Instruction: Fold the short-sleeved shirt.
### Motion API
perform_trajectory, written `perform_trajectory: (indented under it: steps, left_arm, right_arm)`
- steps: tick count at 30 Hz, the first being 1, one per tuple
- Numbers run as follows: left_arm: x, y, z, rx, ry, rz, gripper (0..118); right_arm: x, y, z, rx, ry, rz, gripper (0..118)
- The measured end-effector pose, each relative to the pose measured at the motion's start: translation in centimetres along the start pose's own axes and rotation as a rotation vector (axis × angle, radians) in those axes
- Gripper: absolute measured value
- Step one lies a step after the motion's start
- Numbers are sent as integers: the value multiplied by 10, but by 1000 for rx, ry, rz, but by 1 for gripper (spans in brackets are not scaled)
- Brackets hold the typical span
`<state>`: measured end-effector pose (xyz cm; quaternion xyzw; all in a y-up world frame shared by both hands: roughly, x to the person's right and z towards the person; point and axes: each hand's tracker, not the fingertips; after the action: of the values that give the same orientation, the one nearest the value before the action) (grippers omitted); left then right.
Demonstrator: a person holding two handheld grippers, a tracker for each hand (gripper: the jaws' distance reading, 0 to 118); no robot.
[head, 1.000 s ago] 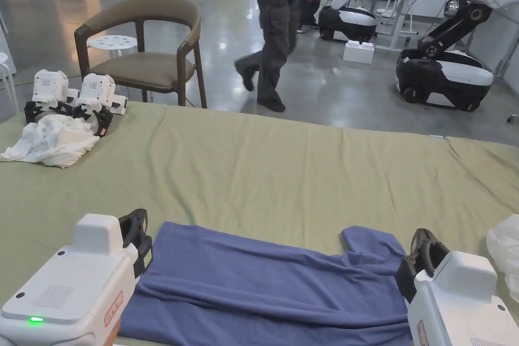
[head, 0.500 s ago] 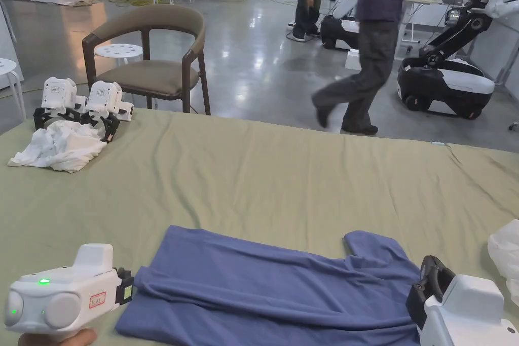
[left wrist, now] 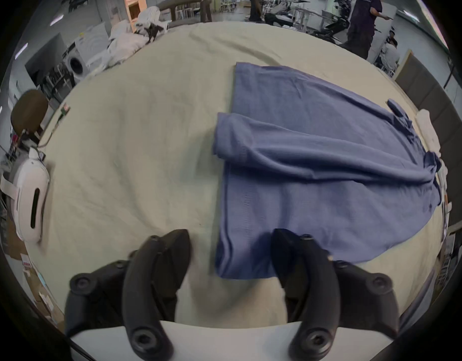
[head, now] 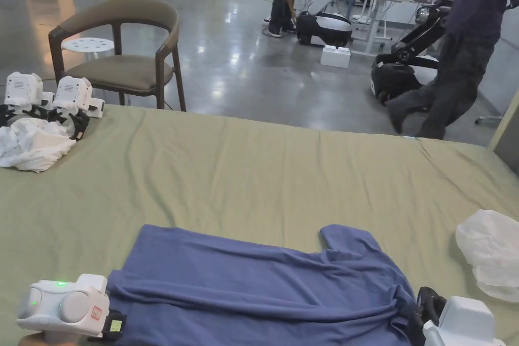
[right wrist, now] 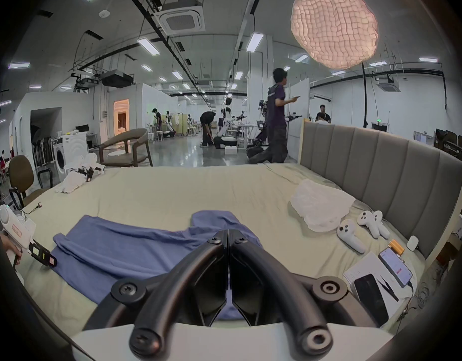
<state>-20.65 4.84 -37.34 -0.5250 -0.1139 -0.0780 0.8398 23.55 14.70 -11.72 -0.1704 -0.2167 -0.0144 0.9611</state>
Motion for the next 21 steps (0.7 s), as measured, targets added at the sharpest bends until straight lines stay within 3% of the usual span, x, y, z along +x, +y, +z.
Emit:
perform_trajectory:
  steps: [2, 3, 4, 5, 7, 8, 17, 21]
  left_arm:
    - [2, -4, 0, 13, -40, -29, 23]
    - [5, -5, 0, 16, -42, -33, 14]
    - [6, -6, 0, 17, -50, -35, 7]
    - [1, -6, -1, 19, -62, -27, 4]
    - [-3, -8, 1, 26, -67, -6, 3]
    - [-6, -8, 4, 36, -75, 2, 3]
    - [-11, -16, 24, 87, -84, 9, 3]
    - [-10, -18, 22, 85, -83, 13, 3]
  right_arm:
    - [12, -4, -5, -51, -33, 2, 0]
    - [18, -6, -9, -81, -46, -6, 3]
    - [25, -8, -13, -116, -63, -10, 11]
    - [33, -10, -19, -155, -68, -15, 31]
    - [45, -14, -30, -228, -65, -36, 57]
    - [51, -16, -37, -270, -54, -45, 64]
    - [53, -47, -114, -558, 39, -63, 74]
    - [45, -67, -139, -695, 48, -17, 77]
